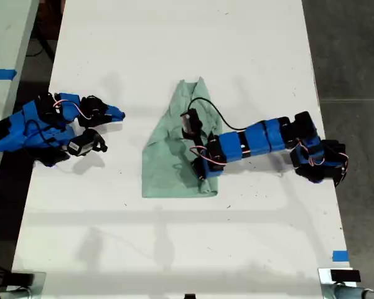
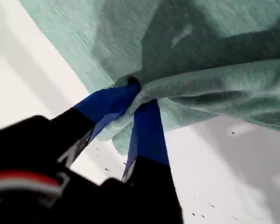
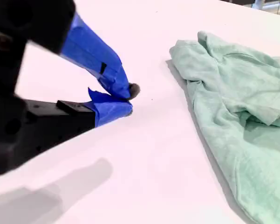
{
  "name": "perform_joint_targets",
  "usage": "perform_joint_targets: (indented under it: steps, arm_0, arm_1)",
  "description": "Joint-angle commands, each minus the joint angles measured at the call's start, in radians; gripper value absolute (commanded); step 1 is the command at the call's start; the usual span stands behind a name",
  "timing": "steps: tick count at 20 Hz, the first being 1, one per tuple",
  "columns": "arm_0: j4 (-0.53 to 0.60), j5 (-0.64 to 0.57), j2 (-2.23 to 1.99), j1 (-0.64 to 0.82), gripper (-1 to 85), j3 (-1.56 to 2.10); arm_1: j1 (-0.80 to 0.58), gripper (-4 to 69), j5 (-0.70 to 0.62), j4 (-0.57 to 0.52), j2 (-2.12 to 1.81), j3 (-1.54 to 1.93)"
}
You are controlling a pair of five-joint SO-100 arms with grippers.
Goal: Fold t shirt
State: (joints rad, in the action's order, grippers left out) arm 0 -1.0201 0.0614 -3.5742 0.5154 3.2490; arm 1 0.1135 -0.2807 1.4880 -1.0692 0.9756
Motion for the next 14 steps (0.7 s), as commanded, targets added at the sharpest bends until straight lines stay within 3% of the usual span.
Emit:
perform_joint_targets:
  steps: [1,5,10,14]
  arm_0:
    - [0.003,0.018,-0.005,-0.003,-0.2,0.043]
    - [0.003,0.018,-0.005,-0.003,-0.2,0.043]
    - [0.003,0.018,-0.005,-0.003,-0.2,0.043]
    - [0.003,0.018,-0.005,-0.003,-0.2,0.043]
  arm_1:
    - [0.023,1.7,-0.005,-0.012,-0.011,-0.063]
    - [0.035,14.3,-0.034,-0.014,-0.078,-0.066]
    - [0.031,14.4,-0.058,0.032,-0.229,-0.057]
    - [0.002,14.7,-0.028,0.143,-0.362,0.011]
